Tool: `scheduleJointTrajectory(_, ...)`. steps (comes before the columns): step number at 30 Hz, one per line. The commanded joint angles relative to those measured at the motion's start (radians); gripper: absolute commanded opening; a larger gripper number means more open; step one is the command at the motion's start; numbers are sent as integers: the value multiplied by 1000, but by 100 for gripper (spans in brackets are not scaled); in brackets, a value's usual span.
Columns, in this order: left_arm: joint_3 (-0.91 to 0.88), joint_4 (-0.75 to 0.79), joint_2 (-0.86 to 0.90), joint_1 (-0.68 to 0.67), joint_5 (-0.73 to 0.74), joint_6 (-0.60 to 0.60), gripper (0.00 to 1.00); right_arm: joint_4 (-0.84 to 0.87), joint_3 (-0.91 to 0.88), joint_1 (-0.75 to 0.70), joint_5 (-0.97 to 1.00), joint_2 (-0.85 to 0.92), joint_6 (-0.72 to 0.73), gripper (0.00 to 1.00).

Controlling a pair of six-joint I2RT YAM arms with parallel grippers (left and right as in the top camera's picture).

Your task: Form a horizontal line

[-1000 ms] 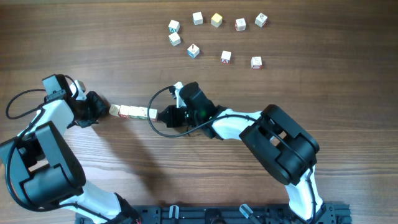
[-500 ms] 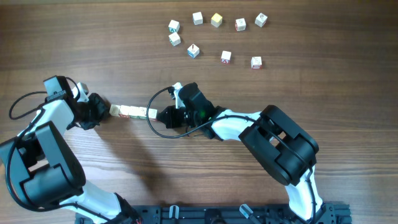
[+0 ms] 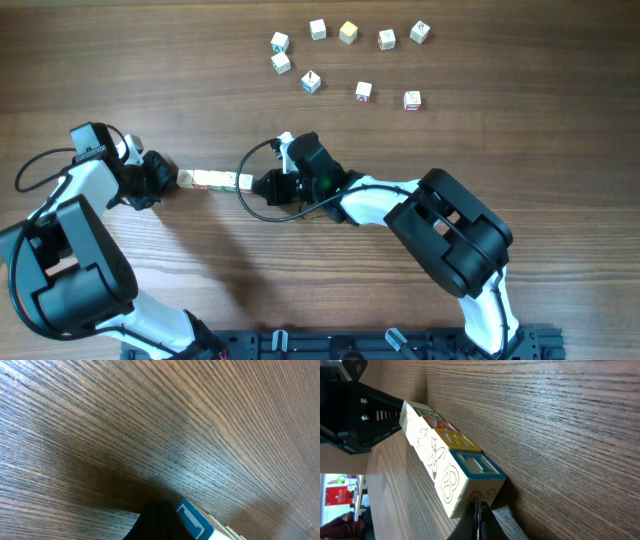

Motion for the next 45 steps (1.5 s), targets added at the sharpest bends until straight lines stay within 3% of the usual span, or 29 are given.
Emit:
scheduleJointTrajectory(1,-17,-27,36,0,-13,5,4,13,-4,3,-10,22,-2,4)
scheduleJointTrajectory(45,-17,-64,36,0,-45,6,4,-37,-4,0,56,22,1,9)
